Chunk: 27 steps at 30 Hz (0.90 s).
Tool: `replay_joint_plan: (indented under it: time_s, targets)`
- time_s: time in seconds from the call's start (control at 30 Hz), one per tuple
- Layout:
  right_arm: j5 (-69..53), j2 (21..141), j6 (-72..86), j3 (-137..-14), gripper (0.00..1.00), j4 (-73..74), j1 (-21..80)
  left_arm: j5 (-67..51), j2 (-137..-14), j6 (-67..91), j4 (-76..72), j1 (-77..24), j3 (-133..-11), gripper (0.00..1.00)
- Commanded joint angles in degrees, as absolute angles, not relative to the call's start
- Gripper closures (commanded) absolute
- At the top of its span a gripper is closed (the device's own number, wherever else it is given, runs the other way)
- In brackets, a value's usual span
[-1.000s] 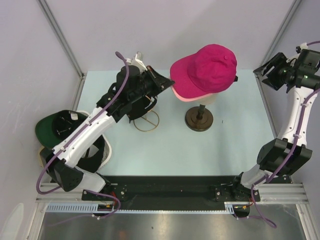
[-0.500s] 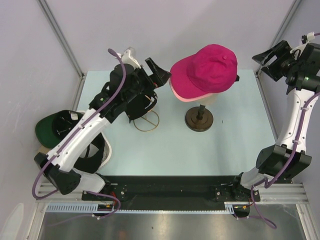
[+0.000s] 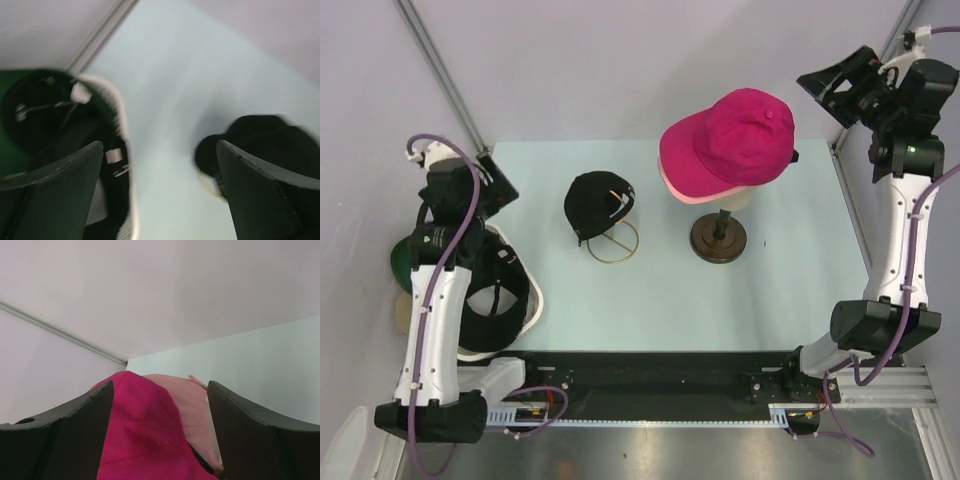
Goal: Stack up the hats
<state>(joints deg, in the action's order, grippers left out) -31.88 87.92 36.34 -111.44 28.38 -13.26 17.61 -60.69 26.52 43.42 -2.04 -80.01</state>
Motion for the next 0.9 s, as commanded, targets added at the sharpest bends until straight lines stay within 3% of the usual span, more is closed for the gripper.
replay_joint_plan:
  time_s: [0.0,0.17,0.37,0.6,0.8,0.87]
  targets:
    - [-29.88,89.73,35.33,-115.05,0.20,25.93,-10.37,23.64,-58.63,15.57,53.96,4.38,-73.76,0.00]
    - [-30.06,91.40,35.33,-114.87,0.20,23.91,-9.41,22.68,-56.08,14.67,52.65,9.57,-62.87,0.00]
    - [-31.38,93.51,35.42,-115.92,0.20,22.15,-9.58,8.36,-53.18,21.42,41.85,10.99,-51.34,0.00]
    - [-31.99,93.96,34.98,-118.30,0.20,22.32,-10.46,8.17,-57.48,26.98,35.69,10.99,-45.79,0.05]
    - [-31.29,93.08,34.28,-118.13,0.20,23.03,-10.63,9.84,-57.22,28.12,29.63,10.99,-43.51,0.24]
    - [-31.20,92.99,34.36,-118.21,0.20,23.12,-10.63,10.45,-57.65,28.83,29.44,10.90,-43.15,0.38]
